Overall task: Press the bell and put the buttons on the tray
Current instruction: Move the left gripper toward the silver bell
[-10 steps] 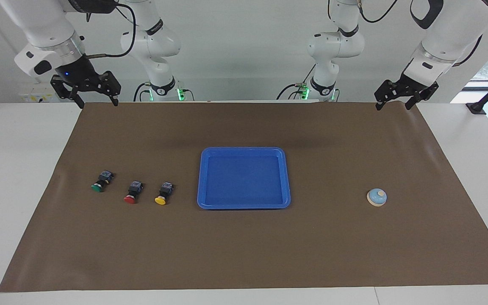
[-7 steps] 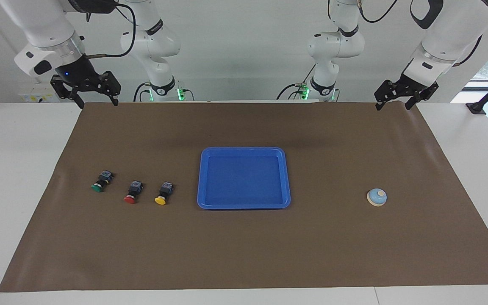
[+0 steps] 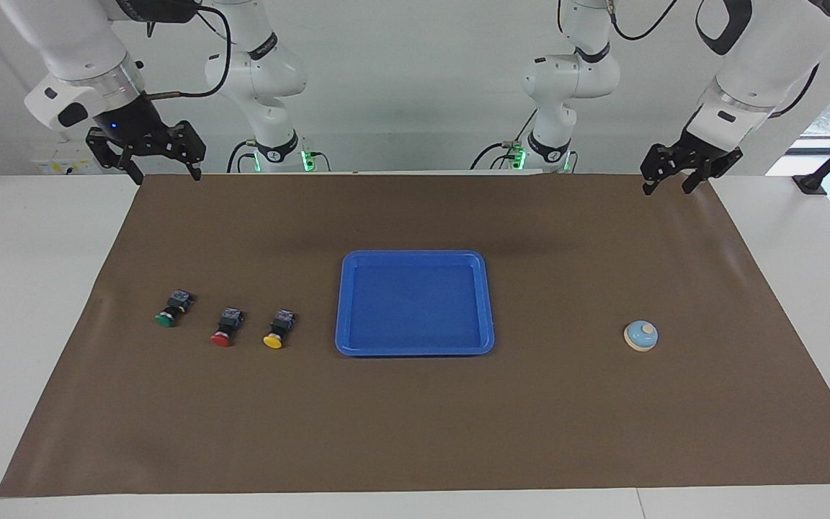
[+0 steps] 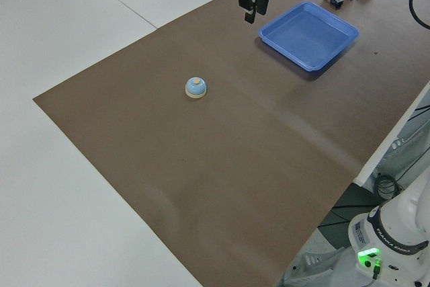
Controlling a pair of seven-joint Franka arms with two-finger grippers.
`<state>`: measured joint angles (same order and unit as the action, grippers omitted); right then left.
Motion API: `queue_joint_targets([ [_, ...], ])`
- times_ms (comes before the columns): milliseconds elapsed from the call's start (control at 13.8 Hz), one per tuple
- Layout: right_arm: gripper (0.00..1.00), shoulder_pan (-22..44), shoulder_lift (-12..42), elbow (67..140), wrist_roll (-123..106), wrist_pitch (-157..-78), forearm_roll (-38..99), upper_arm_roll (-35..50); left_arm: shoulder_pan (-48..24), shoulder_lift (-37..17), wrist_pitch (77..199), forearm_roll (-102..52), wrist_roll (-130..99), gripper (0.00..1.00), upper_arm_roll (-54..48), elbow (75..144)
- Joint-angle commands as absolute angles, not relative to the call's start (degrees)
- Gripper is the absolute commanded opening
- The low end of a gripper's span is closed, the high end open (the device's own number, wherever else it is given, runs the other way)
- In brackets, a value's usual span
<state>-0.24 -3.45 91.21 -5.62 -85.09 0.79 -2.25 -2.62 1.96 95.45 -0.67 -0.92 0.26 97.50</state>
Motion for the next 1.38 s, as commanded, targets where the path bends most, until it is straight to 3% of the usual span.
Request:
queue_joint_targets([
  [0, 1.0, -0.7, -4.0, 91.6, -6.9, -84.3, 1.1, -1.9, -1.2, -3.1, 102.3, -0.7, -1.5, 0.0, 0.4, 97.2],
  [435, 1.0, -0.7, -4.0, 91.6, -6.9, -84.3, 1.1, -1.9, -0.5, -17.8, 118.5, -0.7, -1.5, 0.0, 0.5, 95.3],
  [943, 1.0, -0.7, -4.0, 91.6, -6.9, -84.3, 1.1, -1.9, 0.7, -22.0, 122.3, -0.8, -1.5, 0.0, 0.5, 96.1],
  [1305, 1.0, -0.7, -4.0, 91.6, -6.9, -84.3, 1.1, -1.9, 0.5, -22.1, 122.2, -0.8, -1.5, 0.0, 0.4, 97.8],
])
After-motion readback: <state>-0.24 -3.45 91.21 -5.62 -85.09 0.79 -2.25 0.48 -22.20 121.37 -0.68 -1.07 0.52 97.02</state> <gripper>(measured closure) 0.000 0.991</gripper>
